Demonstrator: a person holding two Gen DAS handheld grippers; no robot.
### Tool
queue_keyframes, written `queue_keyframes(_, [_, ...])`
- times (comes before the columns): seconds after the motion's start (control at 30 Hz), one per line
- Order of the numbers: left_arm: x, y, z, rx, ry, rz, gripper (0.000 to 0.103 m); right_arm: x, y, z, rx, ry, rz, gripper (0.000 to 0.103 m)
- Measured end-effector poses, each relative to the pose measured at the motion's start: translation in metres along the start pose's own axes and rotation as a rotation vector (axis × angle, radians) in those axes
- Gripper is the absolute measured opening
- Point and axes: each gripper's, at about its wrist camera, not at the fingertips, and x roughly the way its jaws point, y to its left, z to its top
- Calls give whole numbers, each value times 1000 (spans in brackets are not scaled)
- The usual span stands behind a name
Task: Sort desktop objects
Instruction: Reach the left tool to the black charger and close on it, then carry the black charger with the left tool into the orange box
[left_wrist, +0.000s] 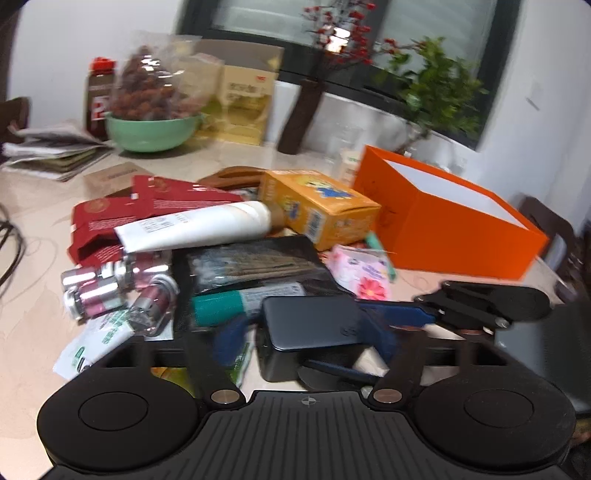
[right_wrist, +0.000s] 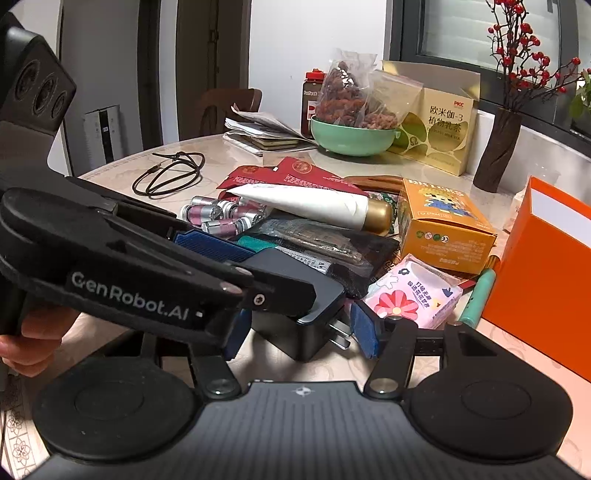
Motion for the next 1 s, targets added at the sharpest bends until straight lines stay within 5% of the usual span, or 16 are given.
queue_keyframes(0.13, [4, -2, -2, 12, 16, -49, 72, 2, 0, -4, -25, -4, -3, 69])
queue_keyframes(0.33, [8, -6, -3, -4, 16, -39, 82, 2, -3, -3, -29, -2, 5, 66])
queue_keyframes(0.4, [8, -10, -3, 8, 12, -15, 72, 1, -1, -3, -38, -1, 3, 63])
queue_keyframes(0.7, [-4, -21, -11, -12, 9, -1, 72, -14, 1, -8, -16, 8, 11, 62])
queue_keyframes(1.0, [-43, -63, 1, 30, -76, 14, 71, -65, 3, 4, -24, -63, -17, 60])
